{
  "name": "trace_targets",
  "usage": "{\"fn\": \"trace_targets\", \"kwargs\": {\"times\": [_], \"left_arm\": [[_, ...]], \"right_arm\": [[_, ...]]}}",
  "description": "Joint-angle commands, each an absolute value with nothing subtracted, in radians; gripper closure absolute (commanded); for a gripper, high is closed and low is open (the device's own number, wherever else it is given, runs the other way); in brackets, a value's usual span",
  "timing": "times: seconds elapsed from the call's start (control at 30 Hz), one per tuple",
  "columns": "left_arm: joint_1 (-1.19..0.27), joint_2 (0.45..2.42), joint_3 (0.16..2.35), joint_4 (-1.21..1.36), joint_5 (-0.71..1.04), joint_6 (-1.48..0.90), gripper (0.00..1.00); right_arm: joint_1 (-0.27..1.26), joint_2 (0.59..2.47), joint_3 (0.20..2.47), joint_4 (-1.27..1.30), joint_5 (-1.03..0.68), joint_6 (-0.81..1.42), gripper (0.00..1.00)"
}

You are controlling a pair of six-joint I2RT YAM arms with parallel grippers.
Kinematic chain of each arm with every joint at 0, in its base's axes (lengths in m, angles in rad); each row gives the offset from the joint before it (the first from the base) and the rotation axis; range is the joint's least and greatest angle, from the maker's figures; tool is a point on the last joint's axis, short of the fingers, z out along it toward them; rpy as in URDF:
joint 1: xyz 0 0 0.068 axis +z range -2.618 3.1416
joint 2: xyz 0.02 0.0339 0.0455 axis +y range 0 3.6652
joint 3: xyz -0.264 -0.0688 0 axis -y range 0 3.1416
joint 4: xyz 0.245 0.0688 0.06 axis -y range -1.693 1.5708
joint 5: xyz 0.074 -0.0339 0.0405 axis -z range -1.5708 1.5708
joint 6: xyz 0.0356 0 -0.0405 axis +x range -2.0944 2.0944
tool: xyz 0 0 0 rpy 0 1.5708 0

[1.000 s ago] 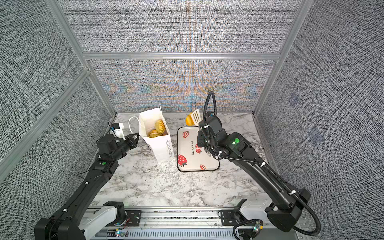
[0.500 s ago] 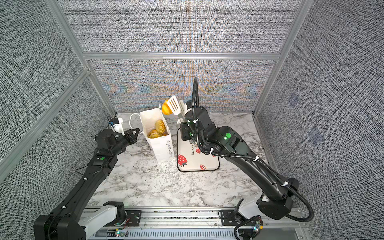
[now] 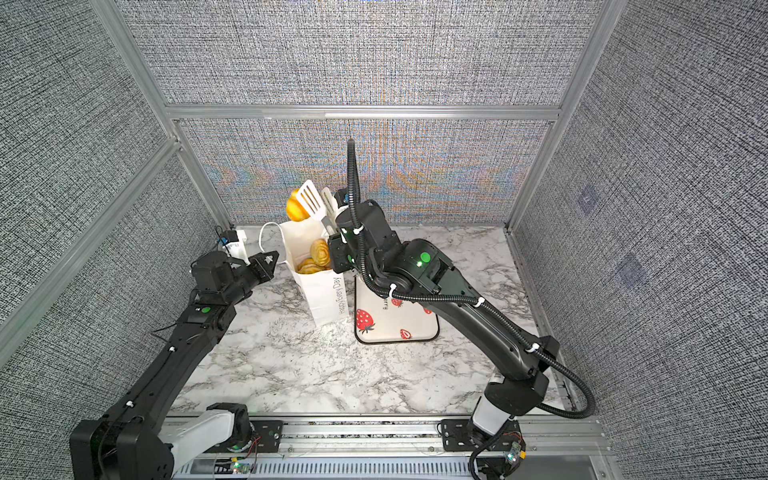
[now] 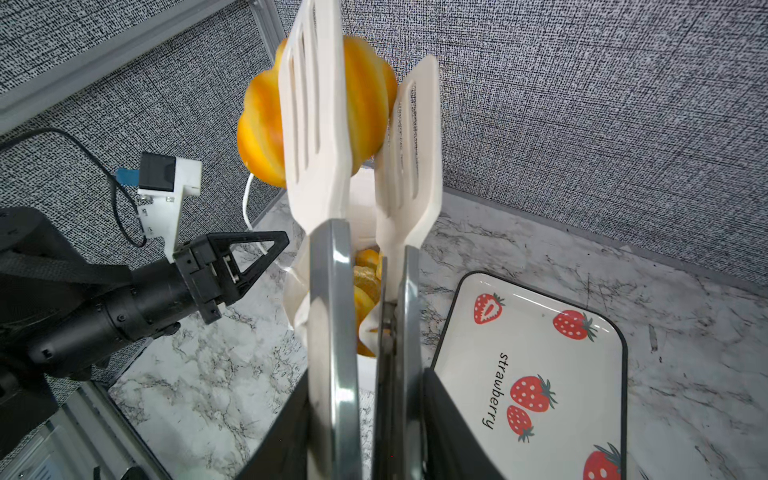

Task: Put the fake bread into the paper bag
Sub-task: 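Carry the striped roll with the right tongs over the bag opening, then lower the striped roll into the bag and open the tongs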

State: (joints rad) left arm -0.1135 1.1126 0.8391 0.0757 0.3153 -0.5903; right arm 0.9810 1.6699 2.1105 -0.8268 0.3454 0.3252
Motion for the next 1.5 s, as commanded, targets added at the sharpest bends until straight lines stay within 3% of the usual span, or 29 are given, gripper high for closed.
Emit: {"fn": "trace_targets", "kwargs": {"times": [0.0,0.6,1.23,1.47], "left_arm": [[-0.106,1.120,0.858,0.078,0.314,-0.575,1.00],[-0.080,1.109,0.865,0.066,0.326,-0.582,1.00],[-0.070,1.076,0.818,0.058,0.328,-0.594,1.00],[-0.068,1.076,0.815,0.067,0.334,-0.600,1.00]], "right_arm": [[0.982,1.697,2.141,-0.805,0.328,0.313,0.62],[0.963,1.899,2.255,-0.867,0.317,0.313,0.62],[0.922,1.976,2.245,-0.905,0.262,0.364,0.62],[0.919,1.993,2.254,-0.920,0.262,0.368,0.52]]}}
